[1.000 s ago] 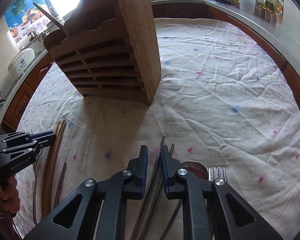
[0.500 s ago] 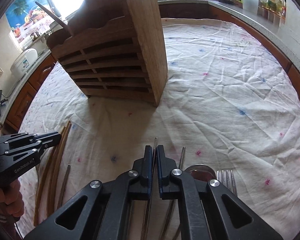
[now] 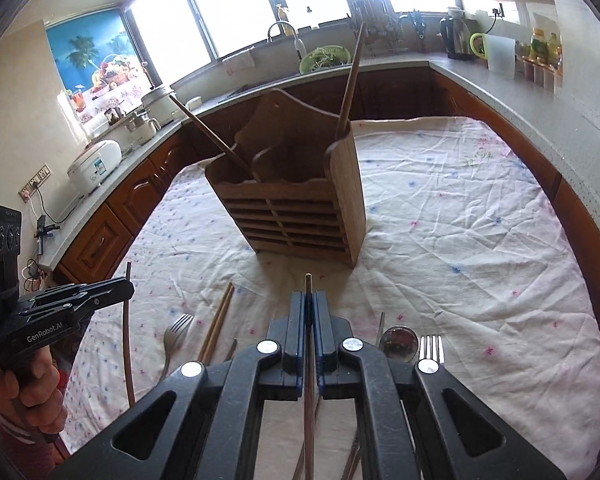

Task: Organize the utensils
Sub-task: 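Lift both held chopsticks and carry them over the wooden holder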

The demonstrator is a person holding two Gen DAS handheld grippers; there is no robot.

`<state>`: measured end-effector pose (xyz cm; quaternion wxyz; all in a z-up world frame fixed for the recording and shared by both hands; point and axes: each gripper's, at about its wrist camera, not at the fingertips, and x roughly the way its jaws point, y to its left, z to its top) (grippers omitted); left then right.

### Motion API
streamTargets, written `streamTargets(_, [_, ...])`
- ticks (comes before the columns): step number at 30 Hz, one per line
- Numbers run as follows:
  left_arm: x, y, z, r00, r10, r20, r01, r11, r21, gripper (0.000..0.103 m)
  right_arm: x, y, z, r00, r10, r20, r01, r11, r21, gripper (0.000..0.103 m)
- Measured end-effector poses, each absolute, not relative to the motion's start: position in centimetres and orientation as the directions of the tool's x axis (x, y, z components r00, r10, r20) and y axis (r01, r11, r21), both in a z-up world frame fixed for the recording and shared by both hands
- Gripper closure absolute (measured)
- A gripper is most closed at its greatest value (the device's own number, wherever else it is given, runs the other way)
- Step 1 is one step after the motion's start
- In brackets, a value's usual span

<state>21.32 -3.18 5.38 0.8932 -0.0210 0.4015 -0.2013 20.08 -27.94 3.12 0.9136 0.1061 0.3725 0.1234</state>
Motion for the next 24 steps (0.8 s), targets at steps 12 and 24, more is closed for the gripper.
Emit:
streamTargets(12, [15.3,0.0,9.8,0.676,-0.432,-0.597,0.366,0.900,-0.237,0.099,13.5,-28.4,8.7,0.783,0.301,-0.544,-0.179,0.947,0.266,0.099])
streamTargets(24, [15.2,1.0,12.4,0.731,-0.437,-0.525,0.359,0.900,-0.249,0.099,12.3,-29.0,11.9,0.837,0.288,-0.466,-0.183,0.949,0.256,0.099])
